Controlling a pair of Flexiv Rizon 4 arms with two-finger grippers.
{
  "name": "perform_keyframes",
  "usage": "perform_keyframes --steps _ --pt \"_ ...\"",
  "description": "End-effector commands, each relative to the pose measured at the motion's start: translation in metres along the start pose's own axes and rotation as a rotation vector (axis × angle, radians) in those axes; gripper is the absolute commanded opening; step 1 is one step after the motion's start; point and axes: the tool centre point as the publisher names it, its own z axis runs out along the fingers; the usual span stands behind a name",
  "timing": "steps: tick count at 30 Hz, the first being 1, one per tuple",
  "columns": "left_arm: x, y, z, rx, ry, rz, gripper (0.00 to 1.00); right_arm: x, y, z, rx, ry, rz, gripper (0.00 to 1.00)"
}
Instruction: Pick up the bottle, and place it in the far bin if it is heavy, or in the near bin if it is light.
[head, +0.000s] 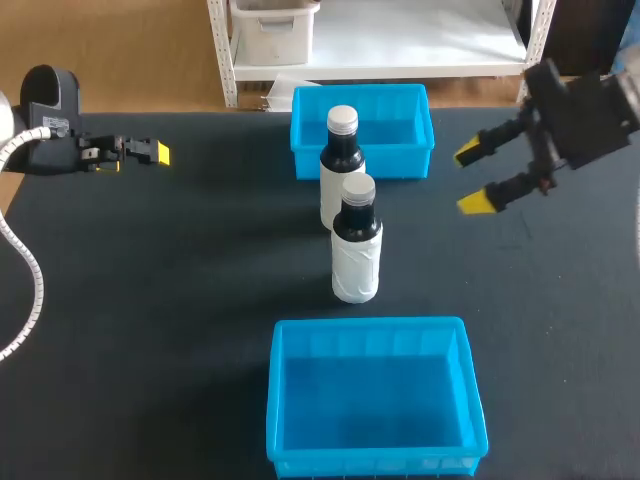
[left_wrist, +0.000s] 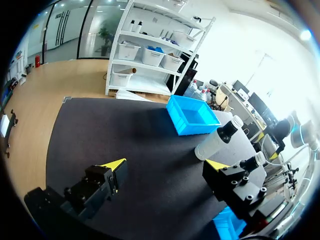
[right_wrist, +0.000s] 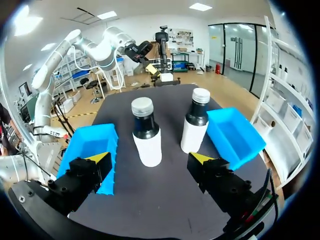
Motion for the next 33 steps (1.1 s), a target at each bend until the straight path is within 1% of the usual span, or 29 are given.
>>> perform_keyframes --steps 1,5,15,23,33 --pt "0.000 0.000 0.000 0.000 0.000 0.000 1.00 -0.013 0.007 0.024 0.013 0.008 -0.011 1.00" --pt "0.000 0.000 0.000 0.000 0.000 0.000 1.00 -0.017 0.013 0.039 -0.010 -0.007 -0.021 1.00" --pt "0.000 0.000 0.000 0.000 0.000 0.000 1.00 -0.021 0.021 0.068 -0.077 -0.021 -0.037 1.00" --pt "0.000 0.000 0.000 0.000 0.000 0.000 1.00 -0.025 0.017 0.091 -0.104 -0.028 -0.027 1.00" --pt "0.000 0.000 0.000 0.000 0.000 0.000 1.00 -0.034 0.014 0.108 -0.121 -0.051 -0.031 1.00"
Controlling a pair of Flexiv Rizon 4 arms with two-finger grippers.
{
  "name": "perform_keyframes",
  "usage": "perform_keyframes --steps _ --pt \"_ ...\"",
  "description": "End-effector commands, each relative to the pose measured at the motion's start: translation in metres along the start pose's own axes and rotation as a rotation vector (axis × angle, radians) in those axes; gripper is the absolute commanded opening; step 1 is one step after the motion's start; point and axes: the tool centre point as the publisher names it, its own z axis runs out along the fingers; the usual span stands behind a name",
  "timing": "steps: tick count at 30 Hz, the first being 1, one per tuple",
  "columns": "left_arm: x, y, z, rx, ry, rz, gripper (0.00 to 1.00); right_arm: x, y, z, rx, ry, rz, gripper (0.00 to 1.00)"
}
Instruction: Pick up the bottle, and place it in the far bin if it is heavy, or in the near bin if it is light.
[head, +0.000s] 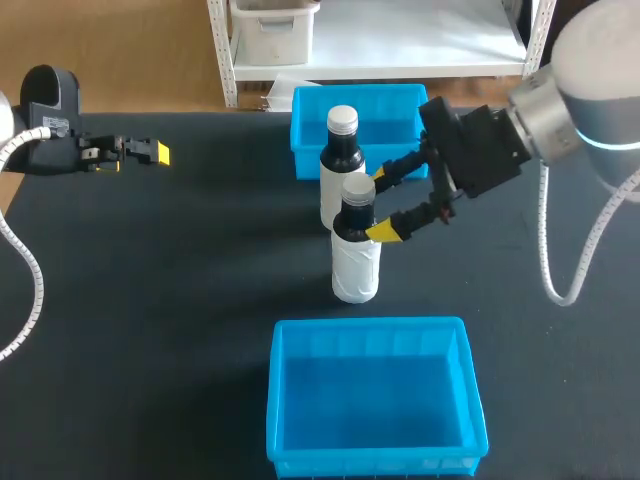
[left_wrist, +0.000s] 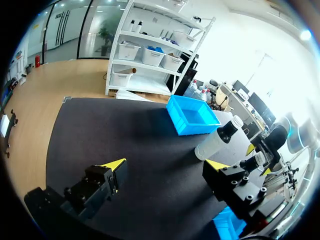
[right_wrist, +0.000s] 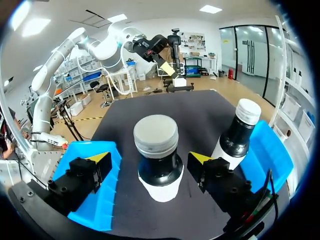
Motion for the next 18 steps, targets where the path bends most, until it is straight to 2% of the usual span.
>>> perform_keyframes --steps 1,18 --pt "0.000 0.000 0.000 0.000 0.000 0.000 1.00 -0.002 -0.005 0.008 -0.014 -0.005 -0.004 1.00" --pt "0.000 0.000 0.000 0.000 0.000 0.000 1.00 0.001 -0.008 0.027 -0.017 -0.023 0.004 1.00"
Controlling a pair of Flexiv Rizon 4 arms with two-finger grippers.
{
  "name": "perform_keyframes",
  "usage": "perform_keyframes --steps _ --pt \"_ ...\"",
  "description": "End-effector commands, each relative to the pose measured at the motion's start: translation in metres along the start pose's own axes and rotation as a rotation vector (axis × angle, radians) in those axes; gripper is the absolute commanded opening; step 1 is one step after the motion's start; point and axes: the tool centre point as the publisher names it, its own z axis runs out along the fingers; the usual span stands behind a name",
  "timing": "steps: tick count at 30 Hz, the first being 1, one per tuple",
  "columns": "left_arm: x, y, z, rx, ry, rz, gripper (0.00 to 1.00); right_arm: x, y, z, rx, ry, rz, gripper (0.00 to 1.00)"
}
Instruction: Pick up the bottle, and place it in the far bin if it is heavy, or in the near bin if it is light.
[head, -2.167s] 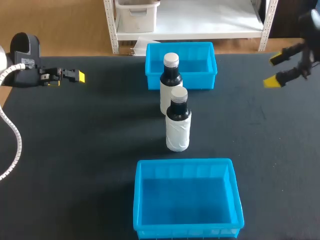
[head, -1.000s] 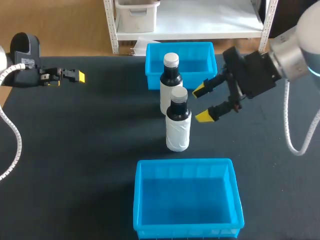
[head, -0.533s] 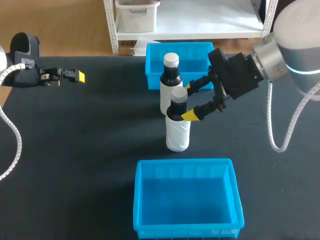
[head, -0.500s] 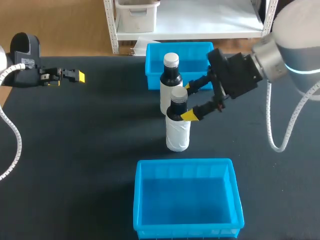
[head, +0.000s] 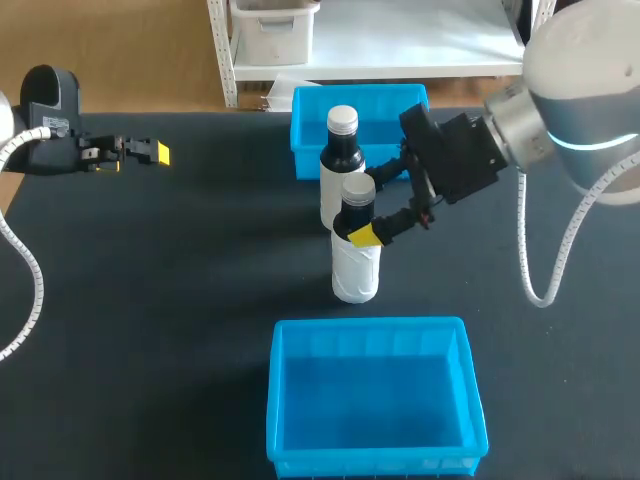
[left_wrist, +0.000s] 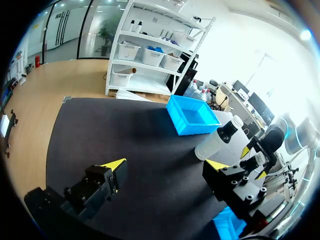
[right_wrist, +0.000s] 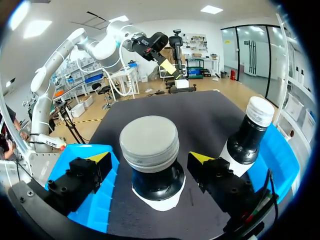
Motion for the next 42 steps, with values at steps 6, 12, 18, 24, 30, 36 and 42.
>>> perform_keyframes --steps 6,12,18,24,30,36,42 --pt "0.000 0.000 0.000 0.000 0.000 0.000 1.00 0.000 -0.005 0.006 0.003 -0.016 -0.003 0.77" --pt "0.000 0.000 0.000 0.000 0.000 0.000 1.00 -0.002 -0.005 0.005 0.001 -0.022 -0.010 0.50" --pt "0.000 0.000 0.000 0.000 0.000 0.000 1.00 -0.002 -0.004 0.005 0.002 -0.023 -0.009 0.43" --pt "0.000 0.000 0.000 0.000 0.000 0.000 1.00 -0.006 0.000 -0.006 0.008 -0.029 -0.015 0.20" --pt "0.000 0.000 0.000 0.000 0.000 0.000 1.00 -0.011 0.009 -0.035 0.012 -0.034 -0.026 0.19" --pt "0.000 0.000 0.000 0.000 0.000 0.000 1.00 -0.005 0.014 -0.072 0.039 -0.030 -0.021 0.19" --pt "0.000 0.000 0.000 0.000 0.000 0.000 1.00 0.004 0.018 -0.096 0.052 -0.013 -0.011 0.16"
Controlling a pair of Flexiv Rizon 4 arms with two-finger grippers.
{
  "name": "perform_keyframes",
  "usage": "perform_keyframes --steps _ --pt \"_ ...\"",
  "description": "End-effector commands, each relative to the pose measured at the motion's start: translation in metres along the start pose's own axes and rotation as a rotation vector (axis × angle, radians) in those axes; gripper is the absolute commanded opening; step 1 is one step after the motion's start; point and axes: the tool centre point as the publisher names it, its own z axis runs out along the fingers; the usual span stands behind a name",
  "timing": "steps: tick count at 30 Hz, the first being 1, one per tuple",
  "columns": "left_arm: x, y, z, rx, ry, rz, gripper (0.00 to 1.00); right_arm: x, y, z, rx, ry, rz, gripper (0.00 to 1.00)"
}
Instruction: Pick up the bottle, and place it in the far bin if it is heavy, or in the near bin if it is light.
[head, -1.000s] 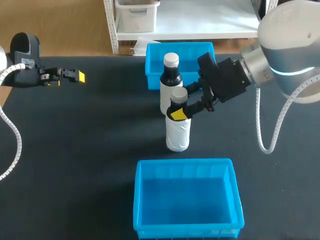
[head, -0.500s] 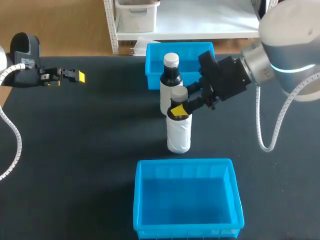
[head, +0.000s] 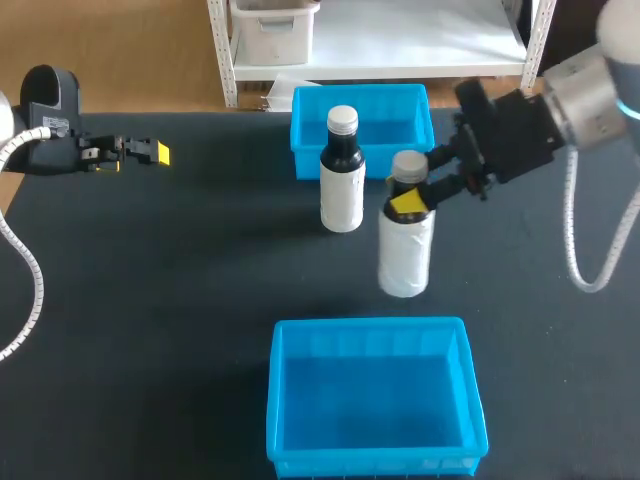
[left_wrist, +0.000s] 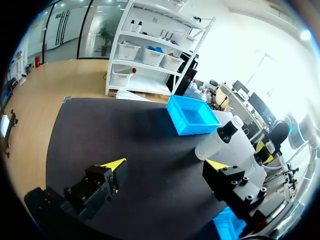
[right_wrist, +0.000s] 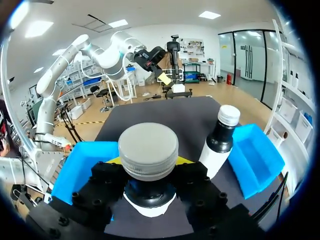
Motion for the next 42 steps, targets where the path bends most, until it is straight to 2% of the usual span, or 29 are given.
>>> perform_keyframes --steps 1,11,23,29,38,42 --pt "0.000 0.000 0.000 0.000 0.000 0.000 1.00 0.003 0.012 -0.028 0.016 0.021 0.000 0.17" --pt "0.000 0.000 0.000 0.000 0.000 0.000 1.00 0.009 0.012 -0.076 0.048 0.027 0.012 0.18" --pt "0.000 0.000 0.000 0.000 0.000 0.000 1.00 0.010 -0.014 -0.134 0.146 0.021 0.042 0.16" --pt "0.000 0.000 0.000 0.000 0.000 0.000 1.00 0.001 -0.031 -0.159 0.196 0.017 0.042 0.16" --pt "0.000 0.000 0.000 0.000 0.000 0.000 1.00 -0.011 -0.057 -0.174 0.188 0.010 0.033 0.16" --pt "0.000 0.000 0.000 0.000 0.000 0.000 1.00 -0.016 -0.076 -0.177 0.202 0.023 0.039 0.15"
